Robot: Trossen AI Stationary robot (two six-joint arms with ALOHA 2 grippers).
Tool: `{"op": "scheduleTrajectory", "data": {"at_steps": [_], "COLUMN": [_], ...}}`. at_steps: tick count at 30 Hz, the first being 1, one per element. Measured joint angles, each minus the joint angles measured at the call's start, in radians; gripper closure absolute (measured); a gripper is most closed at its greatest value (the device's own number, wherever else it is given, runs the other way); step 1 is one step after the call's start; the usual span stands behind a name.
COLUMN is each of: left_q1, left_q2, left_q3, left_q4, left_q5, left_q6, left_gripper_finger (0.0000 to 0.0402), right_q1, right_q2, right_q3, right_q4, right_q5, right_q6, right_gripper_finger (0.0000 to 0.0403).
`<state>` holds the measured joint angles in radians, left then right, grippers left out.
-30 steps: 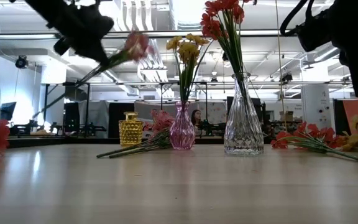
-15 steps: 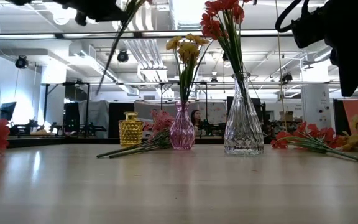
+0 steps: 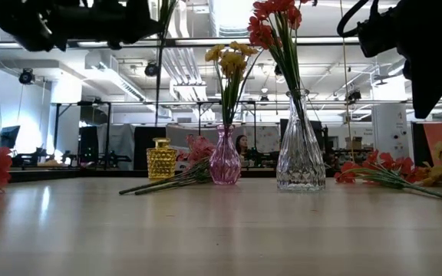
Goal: Sort flowers into vase by color
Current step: Put the left pink flowers into the yellow vase
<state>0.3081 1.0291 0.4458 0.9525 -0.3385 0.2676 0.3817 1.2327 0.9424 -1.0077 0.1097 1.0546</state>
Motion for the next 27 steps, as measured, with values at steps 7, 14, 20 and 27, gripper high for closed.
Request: {"op": "scheduleTrajectory", "data": {"at_steps": [7, 14, 20, 27], "left_q1": [0.091, 0.132, 0.199, 0.243], "left_q2": [0.097, 0.153, 0.207, 0.265], "left_q3": [0.018, 0.078, 0.083, 0.083], "left_q4": [0.106, 0.104, 0.109, 0.155], "left_q5": [0.036, 0.037, 0.060, 0.116], "left_q6": [-0.010, 0.075, 0.081, 0.056], "left_gripper_finger": [0.0401, 0.0401, 0.0401, 0.0401], "right_q1": [0.000, 0.000, 0.000, 0.000], "right_q2": [0.000, 0.000, 0.000, 0.000], "right_q3": [0.000, 0.000, 0.000, 0.000], "right_q4": [0.003, 0.003, 0.003, 0.003], "right_q5": [0.006, 0.023, 0.023, 0.023], "right_q6": [0.000, 0.000, 0.000, -0.005], "right_gripper_finger": [0.0181, 0.0181, 0.0181, 0.0181]}}
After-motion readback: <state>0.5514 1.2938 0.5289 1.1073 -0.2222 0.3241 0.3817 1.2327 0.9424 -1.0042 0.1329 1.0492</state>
